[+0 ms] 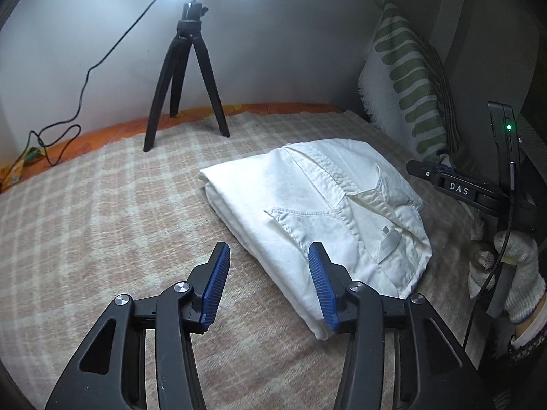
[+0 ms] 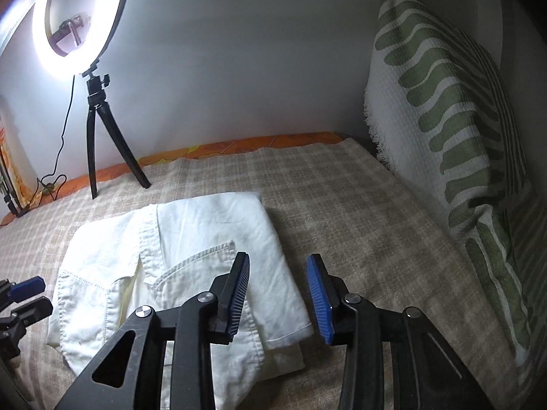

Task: Fold small clothes
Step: 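Open both tools, release the folded shirt, and pull back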

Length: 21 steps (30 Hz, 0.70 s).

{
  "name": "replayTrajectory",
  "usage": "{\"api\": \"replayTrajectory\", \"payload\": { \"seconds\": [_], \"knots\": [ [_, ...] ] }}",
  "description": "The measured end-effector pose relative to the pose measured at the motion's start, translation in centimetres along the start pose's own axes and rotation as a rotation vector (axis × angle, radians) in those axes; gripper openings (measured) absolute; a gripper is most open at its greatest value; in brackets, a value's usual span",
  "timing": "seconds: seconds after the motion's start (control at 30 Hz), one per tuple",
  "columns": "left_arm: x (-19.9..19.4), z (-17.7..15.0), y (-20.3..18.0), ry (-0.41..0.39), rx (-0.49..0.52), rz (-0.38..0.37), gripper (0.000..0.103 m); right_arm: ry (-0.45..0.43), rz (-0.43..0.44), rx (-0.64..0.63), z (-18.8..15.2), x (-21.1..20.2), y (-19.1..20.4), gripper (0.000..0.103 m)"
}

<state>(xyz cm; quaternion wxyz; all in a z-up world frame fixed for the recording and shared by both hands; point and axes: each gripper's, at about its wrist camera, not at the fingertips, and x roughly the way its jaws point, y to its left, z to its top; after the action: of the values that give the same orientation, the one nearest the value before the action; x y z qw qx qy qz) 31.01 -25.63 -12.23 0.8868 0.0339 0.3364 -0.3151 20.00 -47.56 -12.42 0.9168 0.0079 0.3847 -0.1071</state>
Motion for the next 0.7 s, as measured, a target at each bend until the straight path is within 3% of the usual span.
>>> {"api": "replayTrajectory", "payload": {
  "seconds": [0.07,0.17,0.53,0.7],
  "knots": [
    [-0.9,0.0,-0.3,-0.012,0.017,0.006,0.048,-0.007,0.006,-0.002,0.0,-0.5,0.3,0.041],
    [-2.0,0.0,-1.3,-0.032,0.042,0.013,0.058,-0.026,0.009,0.006,0.0,-1.3,0.6,0.053],
    [-7.8,-1.8,-3.2,-0.099,0.073,0.002,0.067,-0.080,0.009,-0.021,-0.5,-6.2,3.3,0.064],
    [-10.8,-2.9,-3.2,-0.136,0.068,0.003,0.072,-0.125,0.025,-0.008,-1.3,-9.0,4.9,0.080]
  ]
}}
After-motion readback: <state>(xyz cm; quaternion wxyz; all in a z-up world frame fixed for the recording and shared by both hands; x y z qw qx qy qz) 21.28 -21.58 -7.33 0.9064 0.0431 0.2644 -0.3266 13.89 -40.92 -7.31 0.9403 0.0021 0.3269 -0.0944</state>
